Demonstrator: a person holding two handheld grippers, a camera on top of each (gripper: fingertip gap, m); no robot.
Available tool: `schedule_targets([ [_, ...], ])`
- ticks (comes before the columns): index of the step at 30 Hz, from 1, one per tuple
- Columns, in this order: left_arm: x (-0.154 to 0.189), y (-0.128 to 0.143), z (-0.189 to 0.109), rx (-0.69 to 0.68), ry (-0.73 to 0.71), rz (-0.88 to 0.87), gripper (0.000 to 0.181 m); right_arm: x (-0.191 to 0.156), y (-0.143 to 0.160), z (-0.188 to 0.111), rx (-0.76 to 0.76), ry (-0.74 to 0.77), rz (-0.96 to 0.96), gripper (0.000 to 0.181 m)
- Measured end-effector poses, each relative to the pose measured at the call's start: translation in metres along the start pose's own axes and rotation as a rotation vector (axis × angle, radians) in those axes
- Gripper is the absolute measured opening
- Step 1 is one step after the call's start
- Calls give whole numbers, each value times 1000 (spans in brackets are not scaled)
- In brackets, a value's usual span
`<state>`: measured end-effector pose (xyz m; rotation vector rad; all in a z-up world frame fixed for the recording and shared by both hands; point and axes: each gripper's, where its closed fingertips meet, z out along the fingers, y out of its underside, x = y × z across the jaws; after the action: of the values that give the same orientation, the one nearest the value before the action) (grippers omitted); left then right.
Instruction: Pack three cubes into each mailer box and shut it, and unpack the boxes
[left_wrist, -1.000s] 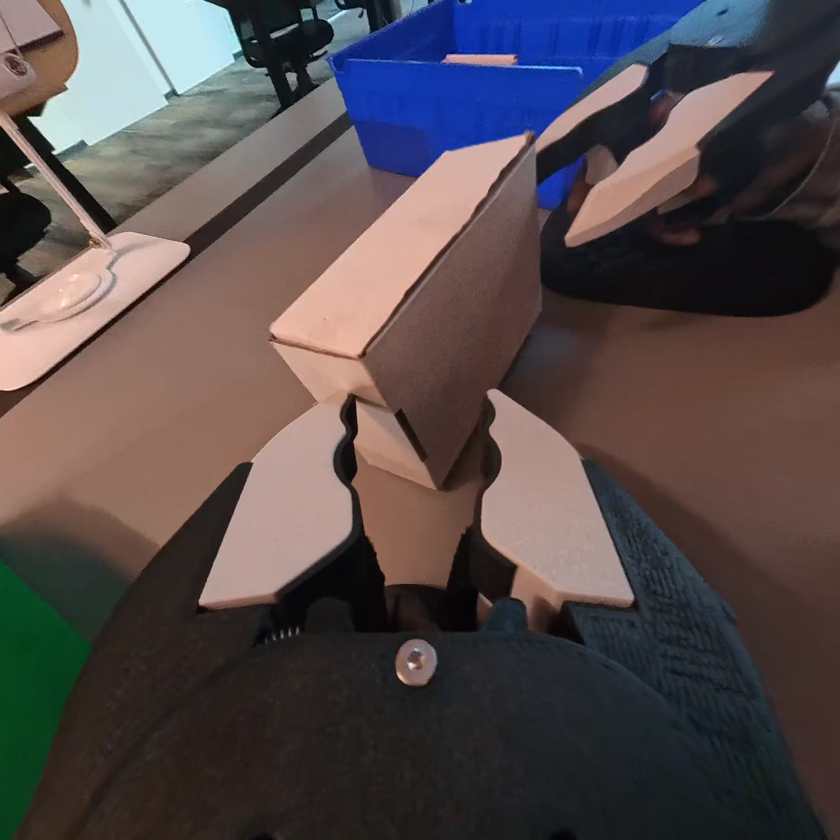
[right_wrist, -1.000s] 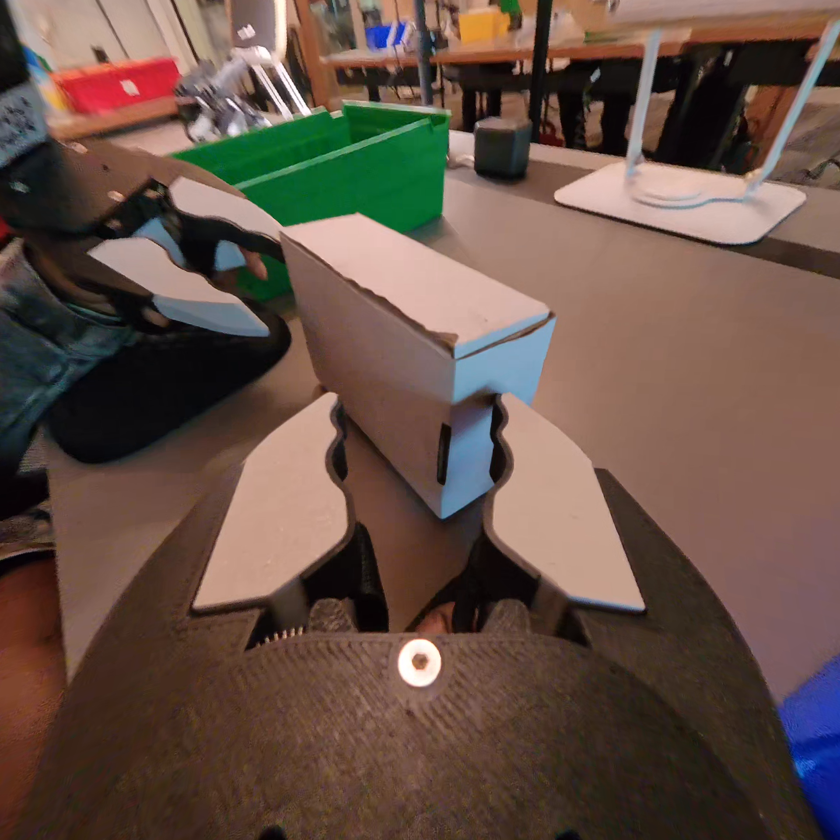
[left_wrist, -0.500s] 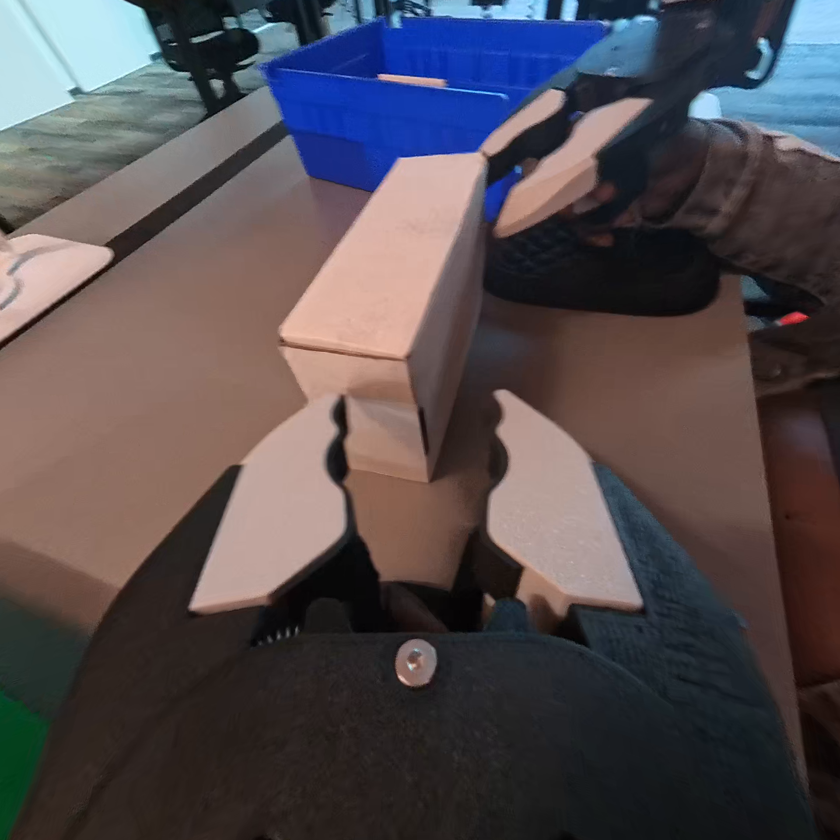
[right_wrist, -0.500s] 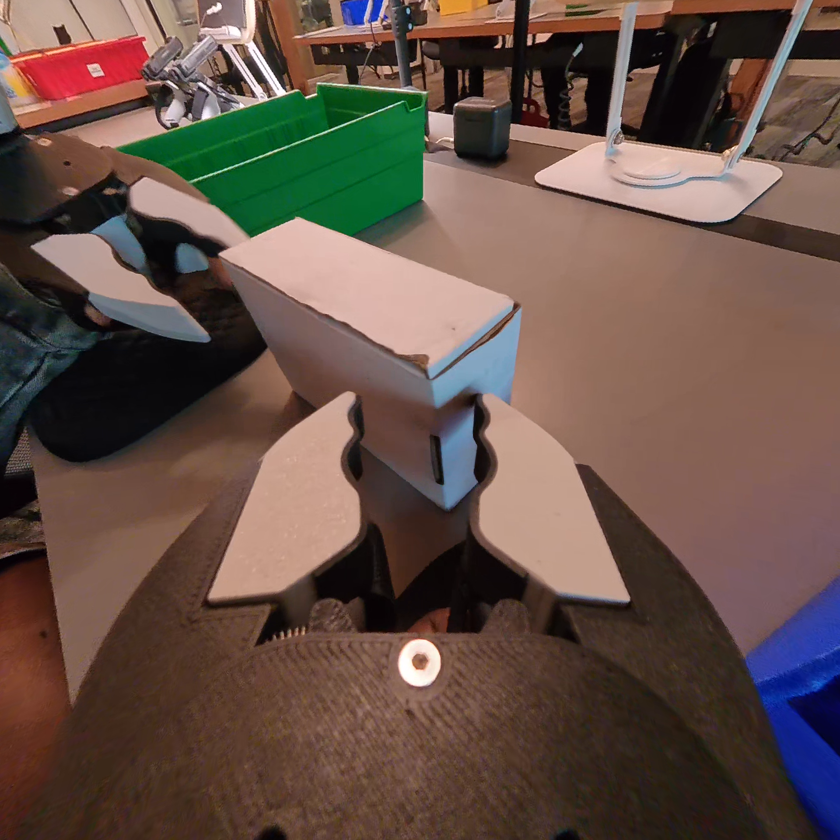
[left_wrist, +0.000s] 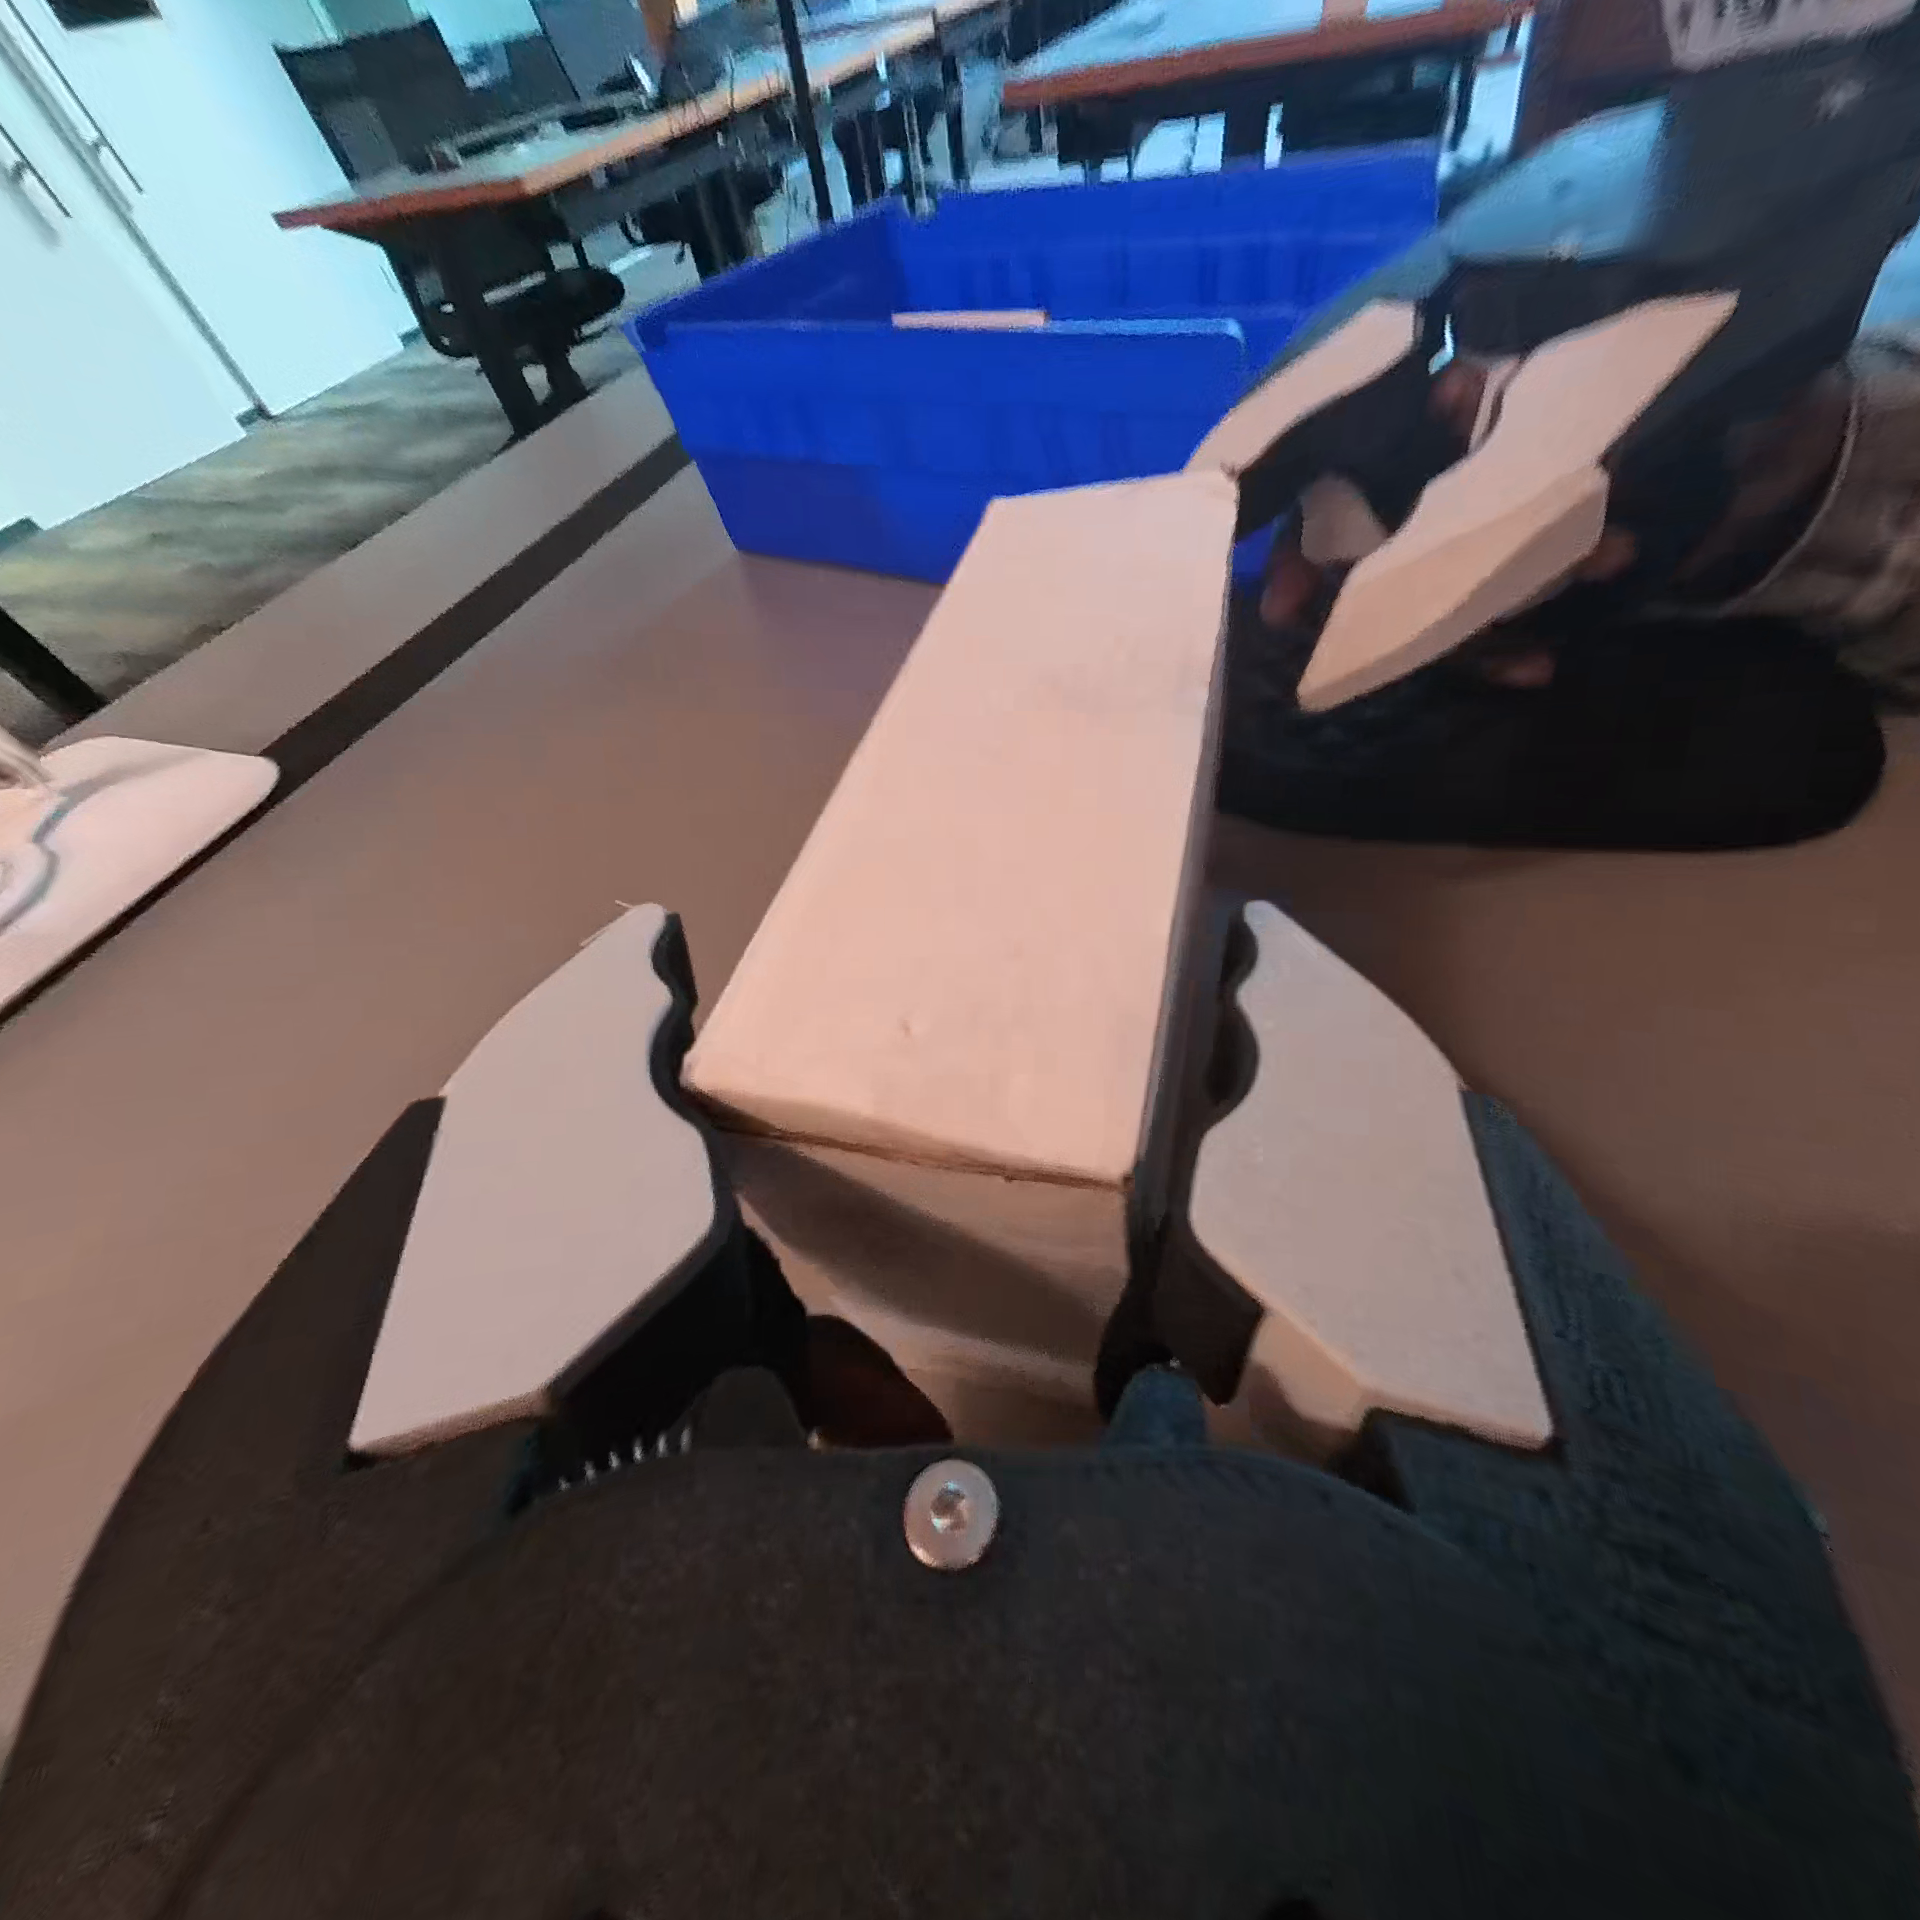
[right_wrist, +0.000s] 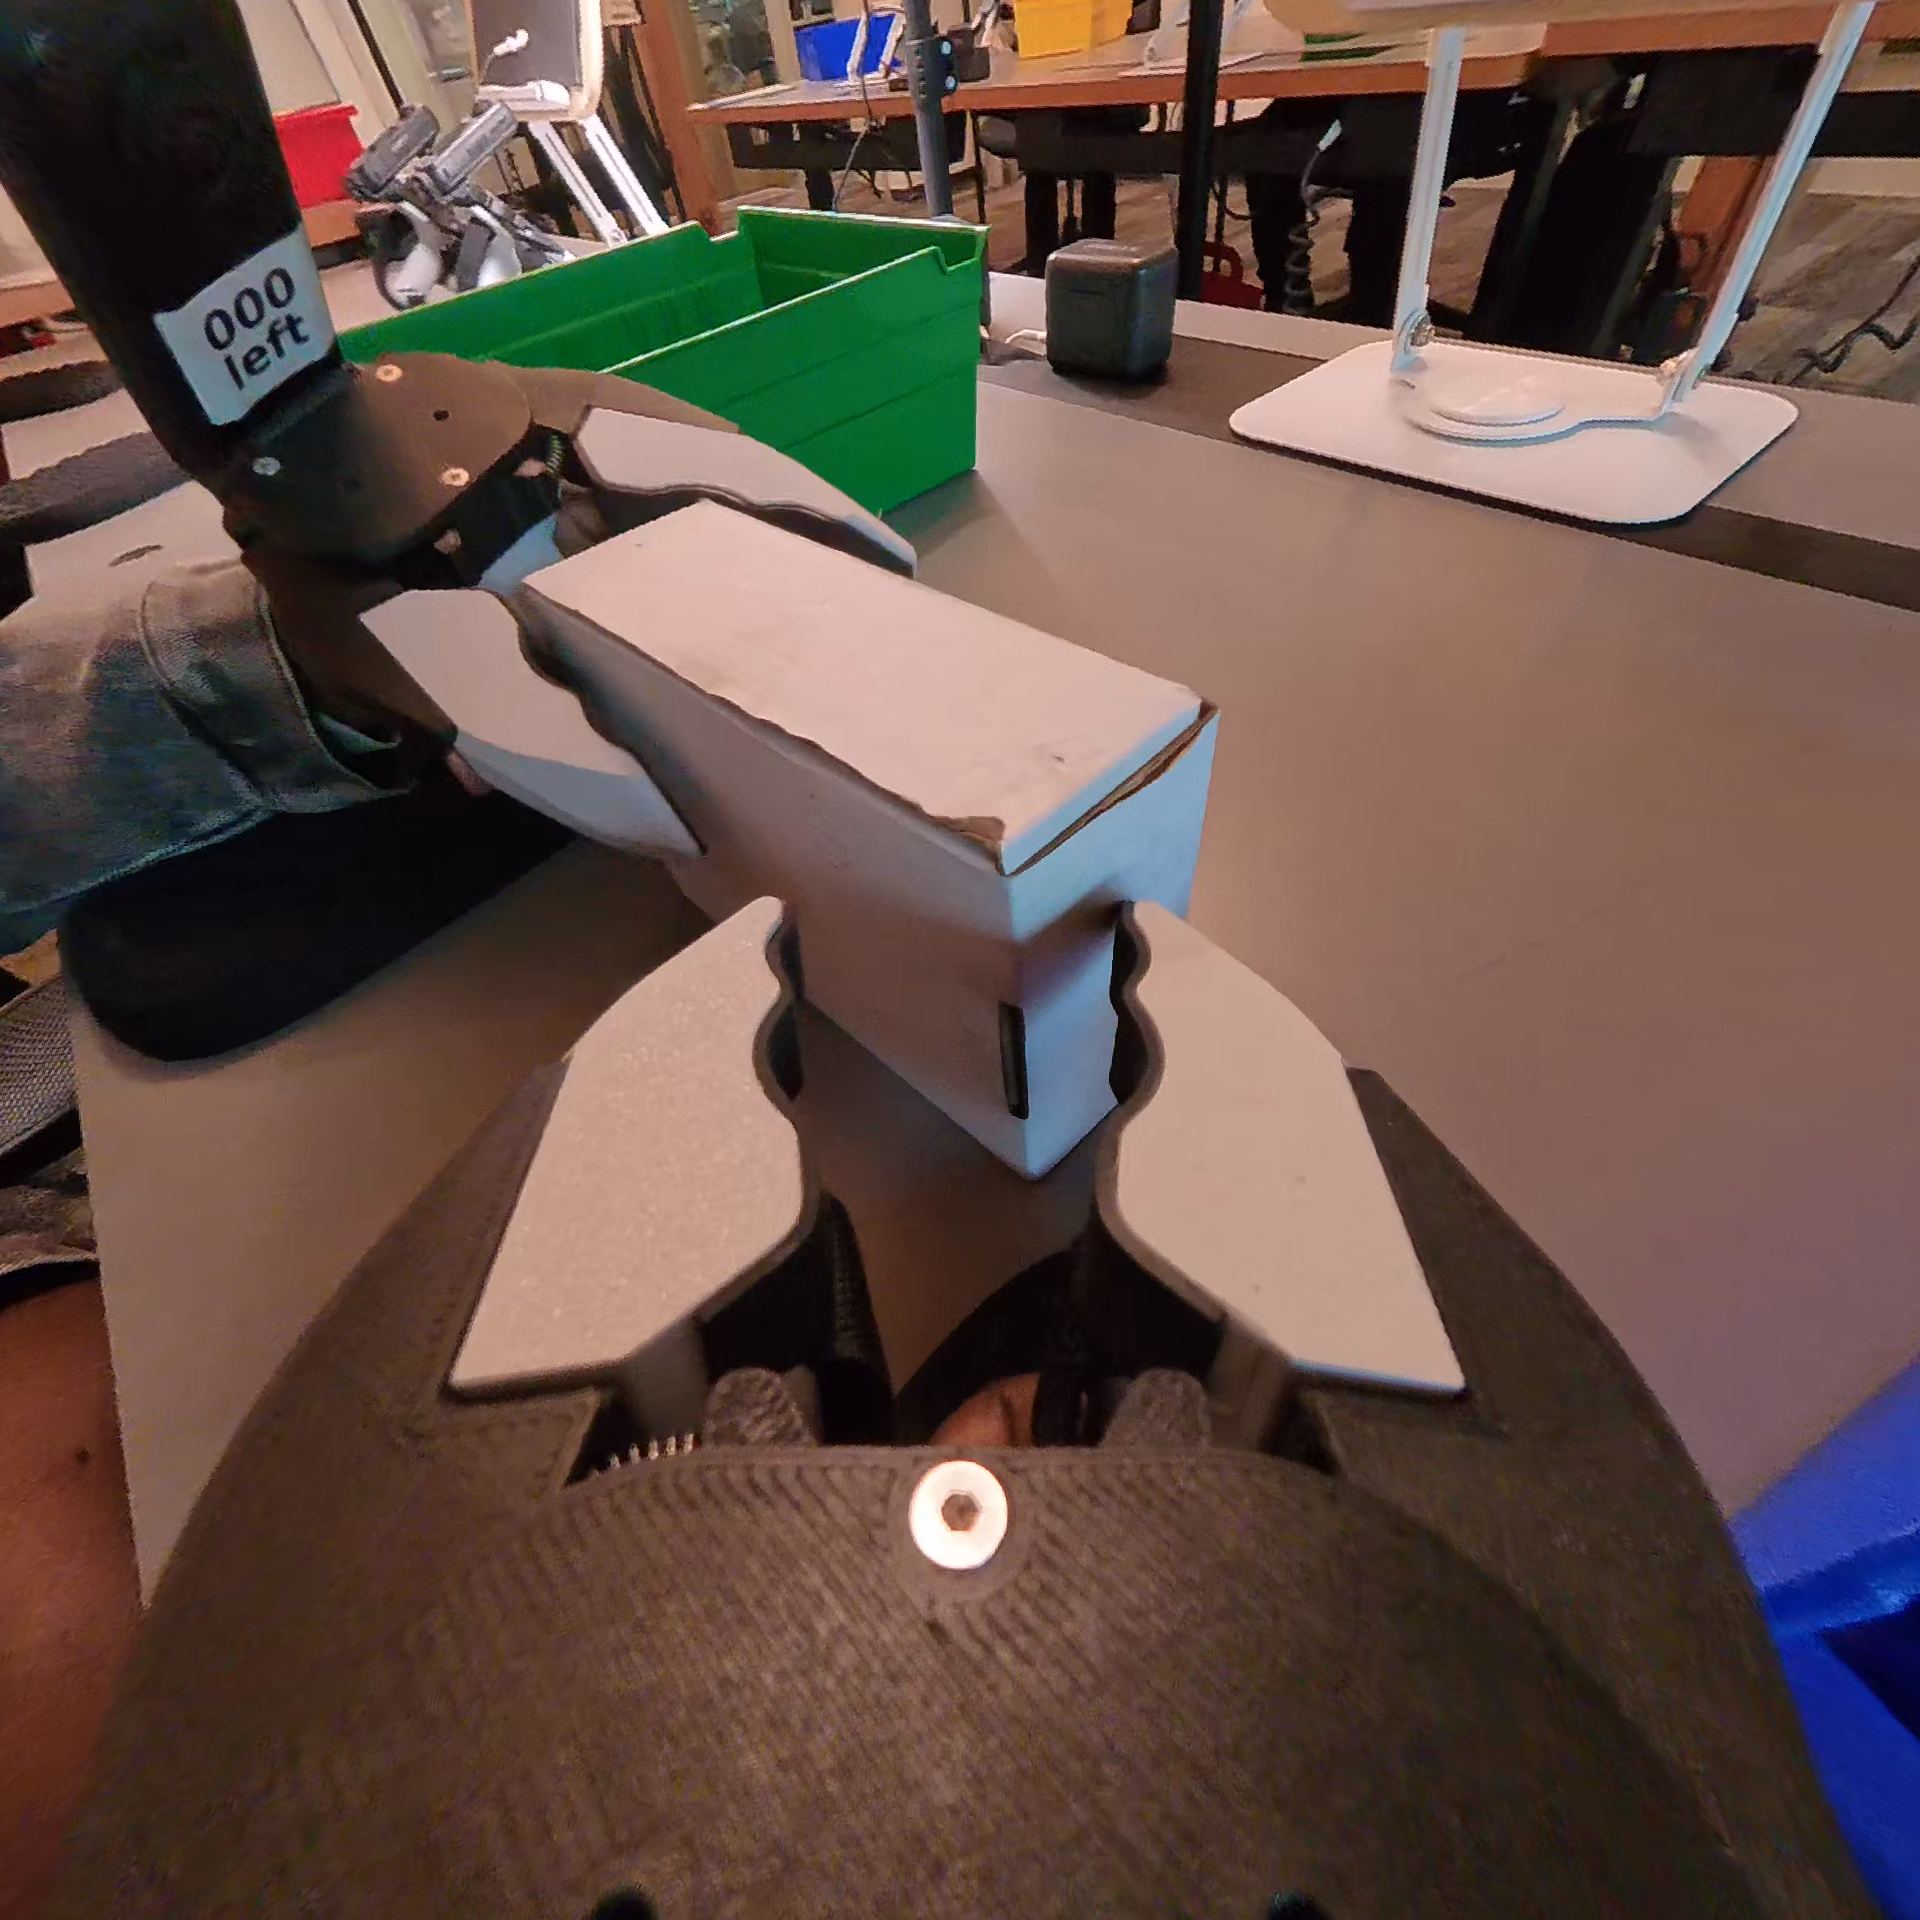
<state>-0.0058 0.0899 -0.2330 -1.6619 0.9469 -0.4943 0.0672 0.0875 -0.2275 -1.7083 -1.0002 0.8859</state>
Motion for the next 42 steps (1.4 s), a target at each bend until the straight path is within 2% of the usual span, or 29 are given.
schedule_targets([
  [4, 1, -6, -1, 80, 39, -72, 87, 0, 0, -1, 1, 3, -5, 60],
  [9, 4, -1, 0, 40, 102, -137, 91, -2, 1, -1, -8, -1, -24, 59],
  [14, 6, -1, -1, 41, 91, -108, 87, -1, 2, -4, -27, 1, -58, 53],
  [16, 6, -1, 0, 32, 97, -113, 87, 4, -9, -10, 13, 77, -200, 53],
  [19, 7, 0, 0, 21, 108, -111, 87, -4, -41, -26, 165, 245, -669, 54],
  [21, 8, 0, 0, 18, 115, -106, 87, -8, -45, -26, 105, 336, -932, 43],
  [22, 8, 1, 0, 15, 119, -105, 87, -11, -41, -22, 53, 342, -999, 43],
  [26, 10, 1, 0, 4, 125, -101, 87, -17, -42, -13, -15, 337, -1137, 34],
  [33, 10, 2, 0, -8, 137, -99, 85, -23, -44, -5, -126, 320, -1364, 31],
  [38, 10, 3, 0, -14, 142, -90, 85, -30, -46, 12, -169, 276, -1430, 23],
  [42, 9, 3, 0, -18, 134, -90, 85, -32, -41, 26, -227, 212, -1429, 1],
])
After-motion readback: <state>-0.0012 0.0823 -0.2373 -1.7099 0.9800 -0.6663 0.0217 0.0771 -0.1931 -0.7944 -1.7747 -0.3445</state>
